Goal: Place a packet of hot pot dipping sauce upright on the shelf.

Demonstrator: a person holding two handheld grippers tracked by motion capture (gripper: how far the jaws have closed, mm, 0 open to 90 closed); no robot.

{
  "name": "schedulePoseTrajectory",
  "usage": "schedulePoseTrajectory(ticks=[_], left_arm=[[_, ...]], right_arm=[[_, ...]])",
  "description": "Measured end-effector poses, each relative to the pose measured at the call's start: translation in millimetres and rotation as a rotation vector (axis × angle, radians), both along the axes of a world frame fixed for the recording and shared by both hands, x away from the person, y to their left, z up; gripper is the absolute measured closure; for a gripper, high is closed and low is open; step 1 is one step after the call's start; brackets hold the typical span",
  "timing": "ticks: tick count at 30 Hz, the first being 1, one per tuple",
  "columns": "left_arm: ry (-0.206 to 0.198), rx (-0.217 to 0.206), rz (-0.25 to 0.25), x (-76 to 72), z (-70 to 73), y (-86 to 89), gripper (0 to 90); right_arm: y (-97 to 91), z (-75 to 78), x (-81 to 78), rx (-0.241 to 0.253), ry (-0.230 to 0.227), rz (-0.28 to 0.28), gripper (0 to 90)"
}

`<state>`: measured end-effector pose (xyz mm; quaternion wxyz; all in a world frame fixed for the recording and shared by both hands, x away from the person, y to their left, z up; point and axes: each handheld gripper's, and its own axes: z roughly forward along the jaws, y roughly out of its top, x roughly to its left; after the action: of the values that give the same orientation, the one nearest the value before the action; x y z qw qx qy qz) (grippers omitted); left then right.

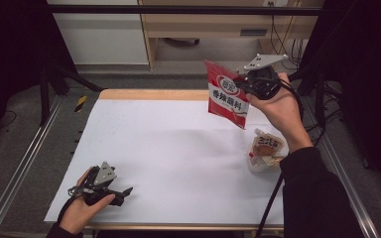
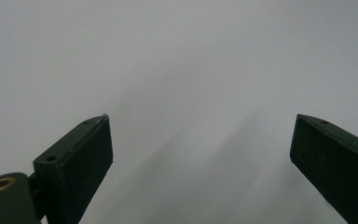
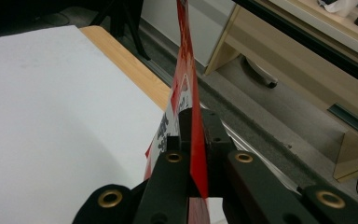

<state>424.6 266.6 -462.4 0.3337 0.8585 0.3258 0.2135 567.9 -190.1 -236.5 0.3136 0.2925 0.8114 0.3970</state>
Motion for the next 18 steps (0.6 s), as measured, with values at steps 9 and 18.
schedulePoseTrajectory(ticks=[9, 18], left_arm=[[-0.005, 0.017, 0.001, -0.4, -0.1, -1.8, 6.1], [-0.003, 0.019, 0.009, 0.0, -0.8, -1.4, 6.0]], right_arm=[[-16.3, -3.2, 2.1, 0.025, -0.024, -0.017, 90.0], [-38.3, -11.2, 0.2, 0.039, -0.026, -0.057, 89.9]])
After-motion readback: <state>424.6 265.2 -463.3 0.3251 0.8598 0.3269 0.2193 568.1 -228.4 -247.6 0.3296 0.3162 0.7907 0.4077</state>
